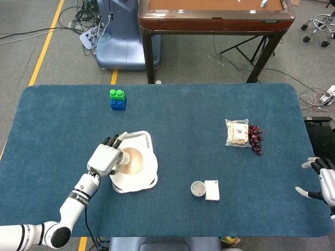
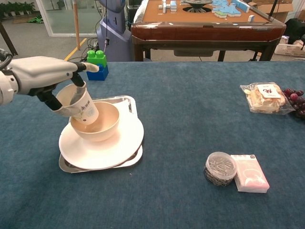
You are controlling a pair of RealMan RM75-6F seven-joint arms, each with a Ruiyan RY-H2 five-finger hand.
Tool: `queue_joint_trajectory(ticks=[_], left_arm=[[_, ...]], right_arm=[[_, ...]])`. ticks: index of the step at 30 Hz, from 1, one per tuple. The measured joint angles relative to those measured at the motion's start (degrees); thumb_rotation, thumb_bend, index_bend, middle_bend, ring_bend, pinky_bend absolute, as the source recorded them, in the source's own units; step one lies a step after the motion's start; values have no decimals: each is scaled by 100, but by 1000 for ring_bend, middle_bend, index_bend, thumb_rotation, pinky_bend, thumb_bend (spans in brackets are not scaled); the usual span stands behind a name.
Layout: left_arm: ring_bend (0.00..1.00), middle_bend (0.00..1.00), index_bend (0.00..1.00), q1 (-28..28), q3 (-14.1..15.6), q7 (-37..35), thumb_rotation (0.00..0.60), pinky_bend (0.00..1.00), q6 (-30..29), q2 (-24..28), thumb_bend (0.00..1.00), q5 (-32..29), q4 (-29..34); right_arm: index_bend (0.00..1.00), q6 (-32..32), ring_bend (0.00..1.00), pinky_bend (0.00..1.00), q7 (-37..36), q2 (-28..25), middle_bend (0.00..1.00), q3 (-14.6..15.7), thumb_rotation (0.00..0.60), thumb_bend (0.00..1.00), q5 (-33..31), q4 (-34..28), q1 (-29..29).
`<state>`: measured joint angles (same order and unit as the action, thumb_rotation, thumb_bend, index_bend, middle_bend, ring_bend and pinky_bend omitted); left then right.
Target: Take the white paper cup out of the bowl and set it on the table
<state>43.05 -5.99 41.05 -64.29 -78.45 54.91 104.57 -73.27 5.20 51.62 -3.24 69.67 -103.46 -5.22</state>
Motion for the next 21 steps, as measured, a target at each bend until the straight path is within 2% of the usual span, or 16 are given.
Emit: queue_joint_trajectory(ticks=[15, 21], left_arm=[[0, 0, 665, -62, 60, 425, 600, 128, -429, 614, 306, -8, 946], [0, 0, 665, -141, 113, 479, 600, 128, -544, 820, 306, -74, 1006]], right_arm=[[363, -13, 141, 325, -14, -15, 241, 3, 600, 0, 10, -13, 11], [363, -13, 140, 325, -12, -14, 242, 5, 600, 0, 9, -10, 13]])
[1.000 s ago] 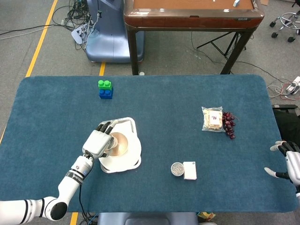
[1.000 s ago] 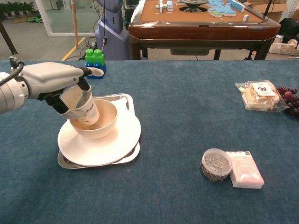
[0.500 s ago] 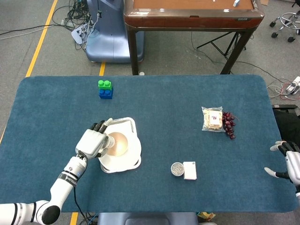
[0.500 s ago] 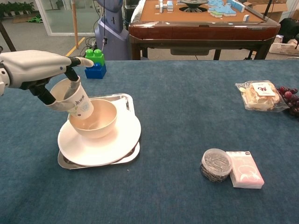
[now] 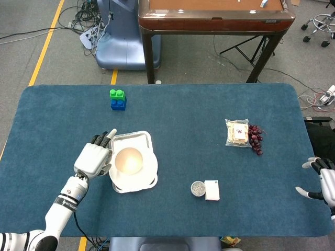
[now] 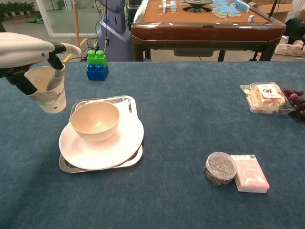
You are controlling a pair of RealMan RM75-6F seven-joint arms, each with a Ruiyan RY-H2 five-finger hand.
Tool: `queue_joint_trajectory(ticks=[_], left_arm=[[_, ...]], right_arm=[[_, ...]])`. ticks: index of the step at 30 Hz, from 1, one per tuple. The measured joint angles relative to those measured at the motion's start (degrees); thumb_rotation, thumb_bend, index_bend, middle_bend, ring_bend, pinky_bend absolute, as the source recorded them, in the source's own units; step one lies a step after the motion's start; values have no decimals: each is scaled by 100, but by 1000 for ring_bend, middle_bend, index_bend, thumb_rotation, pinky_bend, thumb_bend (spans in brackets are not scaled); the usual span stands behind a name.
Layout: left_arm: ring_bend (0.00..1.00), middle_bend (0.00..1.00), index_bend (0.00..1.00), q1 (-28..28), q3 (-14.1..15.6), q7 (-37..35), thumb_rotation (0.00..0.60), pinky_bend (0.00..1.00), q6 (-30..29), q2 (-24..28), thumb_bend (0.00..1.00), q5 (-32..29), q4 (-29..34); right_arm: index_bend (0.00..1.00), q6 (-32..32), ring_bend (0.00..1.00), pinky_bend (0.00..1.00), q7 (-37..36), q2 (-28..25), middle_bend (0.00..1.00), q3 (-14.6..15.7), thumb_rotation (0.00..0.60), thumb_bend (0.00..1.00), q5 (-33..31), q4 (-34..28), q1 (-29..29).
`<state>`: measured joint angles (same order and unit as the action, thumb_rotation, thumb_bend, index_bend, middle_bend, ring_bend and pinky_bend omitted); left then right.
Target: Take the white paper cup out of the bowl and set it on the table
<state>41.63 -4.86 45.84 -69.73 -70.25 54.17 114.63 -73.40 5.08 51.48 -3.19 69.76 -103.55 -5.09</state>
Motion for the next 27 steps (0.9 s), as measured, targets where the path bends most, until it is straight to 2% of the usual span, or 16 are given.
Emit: queue_joint_trajectory(ticks=[11, 19, 27], left_arm=[[0, 0, 664, -121, 7, -681, 600, 128, 321, 76, 306, -279, -629], [0, 0, 663, -234, -52, -1635, 600, 128, 814, -58, 306, -361, -1465], [0, 0, 663, -330, -25, -2005, 600, 128, 1037, -283, 306, -231, -1947]], right_arm=[[363, 18, 140, 325, 48, 25, 241, -3, 600, 0, -40, 11, -12], [363, 18, 140, 325, 48, 27, 241, -6, 600, 0, -52, 18, -11], [363, 23, 141, 325, 45, 17, 242, -4, 600, 0, -50, 12, -11]])
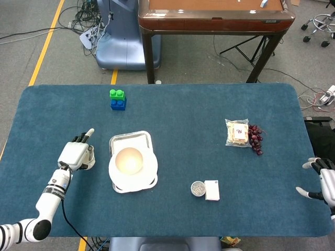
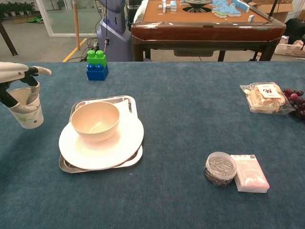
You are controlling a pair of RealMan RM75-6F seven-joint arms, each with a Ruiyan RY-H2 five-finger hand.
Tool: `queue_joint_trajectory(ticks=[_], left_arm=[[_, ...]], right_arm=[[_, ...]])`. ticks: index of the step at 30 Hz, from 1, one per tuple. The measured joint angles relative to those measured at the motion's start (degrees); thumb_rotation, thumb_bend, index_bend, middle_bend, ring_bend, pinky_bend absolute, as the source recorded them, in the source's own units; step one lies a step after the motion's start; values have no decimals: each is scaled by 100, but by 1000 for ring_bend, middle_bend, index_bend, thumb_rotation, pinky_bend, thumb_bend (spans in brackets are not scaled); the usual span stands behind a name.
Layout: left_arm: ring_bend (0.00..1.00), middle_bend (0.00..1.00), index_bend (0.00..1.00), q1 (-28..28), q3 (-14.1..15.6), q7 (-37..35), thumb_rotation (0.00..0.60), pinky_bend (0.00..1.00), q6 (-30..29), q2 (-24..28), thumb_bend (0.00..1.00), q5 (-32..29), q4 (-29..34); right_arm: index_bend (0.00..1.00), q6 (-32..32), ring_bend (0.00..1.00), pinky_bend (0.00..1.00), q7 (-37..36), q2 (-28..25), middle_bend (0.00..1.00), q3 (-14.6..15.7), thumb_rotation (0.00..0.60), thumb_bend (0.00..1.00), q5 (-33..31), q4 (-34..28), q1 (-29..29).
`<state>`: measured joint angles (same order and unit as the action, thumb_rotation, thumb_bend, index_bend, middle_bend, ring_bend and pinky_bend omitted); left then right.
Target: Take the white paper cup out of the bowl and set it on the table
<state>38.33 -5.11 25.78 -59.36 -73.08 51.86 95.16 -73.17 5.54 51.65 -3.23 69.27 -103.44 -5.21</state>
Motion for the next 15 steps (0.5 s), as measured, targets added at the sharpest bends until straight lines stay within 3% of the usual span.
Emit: queue_joint_trajectory(ticks=[15], left_arm=[[0, 0, 608, -89, -3, -130, 600, 128, 96, -65, 297, -42, -230]], right_arm=[[363, -9, 140, 325, 15, -2, 242, 4, 600, 0, -1, -13, 6]])
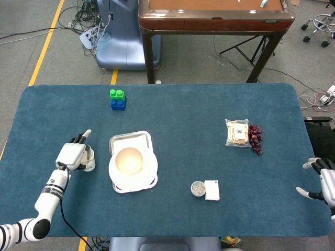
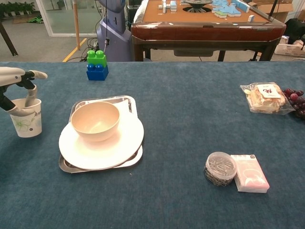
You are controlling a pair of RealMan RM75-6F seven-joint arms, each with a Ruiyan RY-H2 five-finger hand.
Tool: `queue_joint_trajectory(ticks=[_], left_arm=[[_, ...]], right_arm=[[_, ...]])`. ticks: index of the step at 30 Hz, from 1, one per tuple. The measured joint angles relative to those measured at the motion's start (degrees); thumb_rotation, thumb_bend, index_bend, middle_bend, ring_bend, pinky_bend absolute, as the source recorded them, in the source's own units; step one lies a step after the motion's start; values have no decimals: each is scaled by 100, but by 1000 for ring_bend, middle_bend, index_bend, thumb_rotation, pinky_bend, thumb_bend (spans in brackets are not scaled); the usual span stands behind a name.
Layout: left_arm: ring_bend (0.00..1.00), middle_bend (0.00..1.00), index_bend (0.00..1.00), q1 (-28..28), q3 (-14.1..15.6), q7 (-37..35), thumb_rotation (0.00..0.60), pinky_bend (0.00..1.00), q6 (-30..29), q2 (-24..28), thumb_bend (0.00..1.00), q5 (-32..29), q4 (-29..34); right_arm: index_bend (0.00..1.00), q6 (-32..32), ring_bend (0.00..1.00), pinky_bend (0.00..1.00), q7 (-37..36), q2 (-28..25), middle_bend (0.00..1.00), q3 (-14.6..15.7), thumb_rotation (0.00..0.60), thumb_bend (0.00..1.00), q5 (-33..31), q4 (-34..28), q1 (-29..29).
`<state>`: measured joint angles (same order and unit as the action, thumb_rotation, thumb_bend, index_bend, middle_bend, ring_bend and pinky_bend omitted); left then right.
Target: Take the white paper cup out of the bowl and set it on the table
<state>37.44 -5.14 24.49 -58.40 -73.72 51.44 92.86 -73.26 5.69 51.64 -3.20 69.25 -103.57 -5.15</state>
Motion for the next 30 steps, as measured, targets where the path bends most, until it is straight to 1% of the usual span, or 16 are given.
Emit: queue_joint_trajectory(ticks=[11, 16, 21, 25, 30], left_arm=[[0, 0, 588, -50, 27, 3, 600, 128, 37, 13, 296, -28, -14], [0, 0, 571, -115, 80, 28, 600, 128, -28, 94, 295, 34, 156], [0, 0, 515, -185, 133, 90, 600, 128, -135, 181, 295, 109, 349], [0, 0, 489, -258, 187, 146, 600, 128, -253, 277, 295, 195, 548], [0, 0, 483, -395, 275, 246, 600, 128, -475, 420, 294, 319, 814]], right_arm=[[363, 0, 140, 325, -15, -7, 242, -2, 600, 0, -6, 6, 3], [364, -8, 140, 325, -17, -9, 242, 0, 600, 0, 9, -2, 7], [363, 3, 141, 325, 8, 3, 242, 7, 600, 0, 13, -2, 1], [363, 23, 141, 325, 27, 16, 242, 11, 600, 0, 5, 1, -10], [363, 15, 140, 325, 40, 22, 242, 8, 600, 0, -3, -1, -11]])
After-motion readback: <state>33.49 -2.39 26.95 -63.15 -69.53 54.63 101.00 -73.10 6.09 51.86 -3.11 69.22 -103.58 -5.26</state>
